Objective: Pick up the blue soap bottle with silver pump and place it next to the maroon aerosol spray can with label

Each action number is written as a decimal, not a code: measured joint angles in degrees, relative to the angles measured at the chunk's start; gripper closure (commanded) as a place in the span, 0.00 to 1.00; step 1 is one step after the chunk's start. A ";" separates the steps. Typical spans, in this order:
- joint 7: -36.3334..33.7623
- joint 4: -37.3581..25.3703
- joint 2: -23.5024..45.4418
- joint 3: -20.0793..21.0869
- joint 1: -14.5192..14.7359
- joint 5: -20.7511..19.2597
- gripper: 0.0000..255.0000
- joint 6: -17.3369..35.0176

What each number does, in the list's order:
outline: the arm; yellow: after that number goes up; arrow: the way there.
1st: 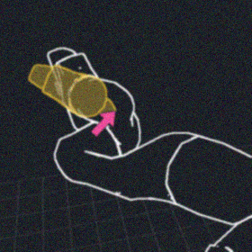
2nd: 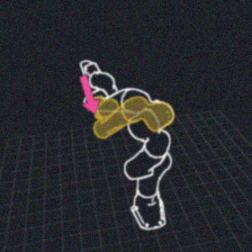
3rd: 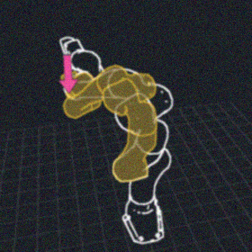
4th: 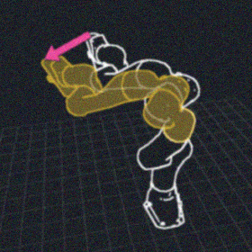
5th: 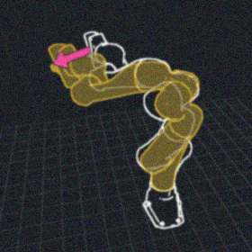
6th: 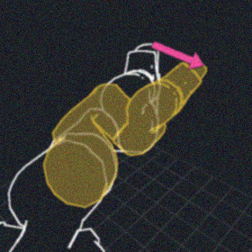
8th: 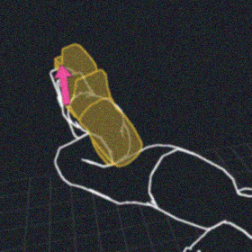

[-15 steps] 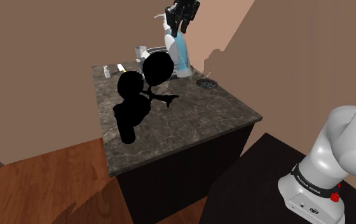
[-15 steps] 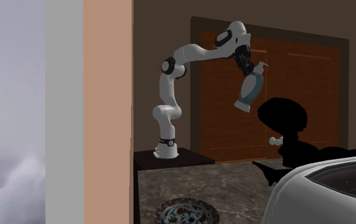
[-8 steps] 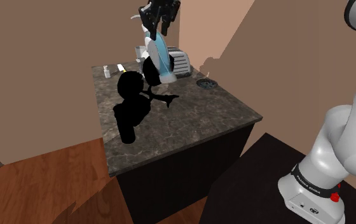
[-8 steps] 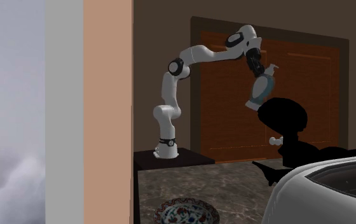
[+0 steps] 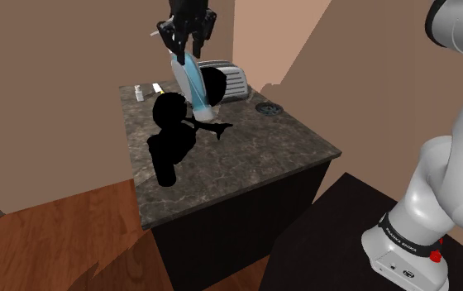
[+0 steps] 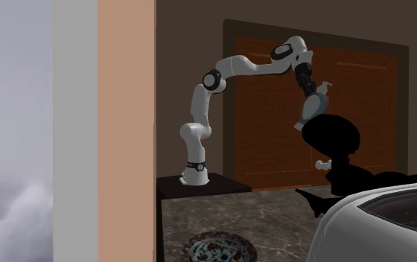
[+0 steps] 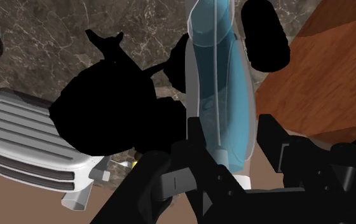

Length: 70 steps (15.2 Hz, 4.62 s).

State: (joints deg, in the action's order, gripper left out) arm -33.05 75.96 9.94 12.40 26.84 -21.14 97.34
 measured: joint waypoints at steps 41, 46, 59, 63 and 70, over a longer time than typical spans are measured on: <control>-10.66 31.60 -0.31 -1.30 -1.35 -4.45 1.00 29.83; -12.36 33.66 1.07 -1.63 -1.33 -5.86 1.00 32.98; -15.31 35.84 3.07 -2.17 -1.08 -8.42 1.00 37.60; -15.23 36.10 3.36 -2.18 -1.12 -8.29 0.00 37.38; -13.94 34.95 0.24 -1.14 -0.56 -6.18 0.00 33.05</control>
State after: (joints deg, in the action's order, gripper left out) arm -47.00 110.91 10.18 11.27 26.27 -27.33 130.39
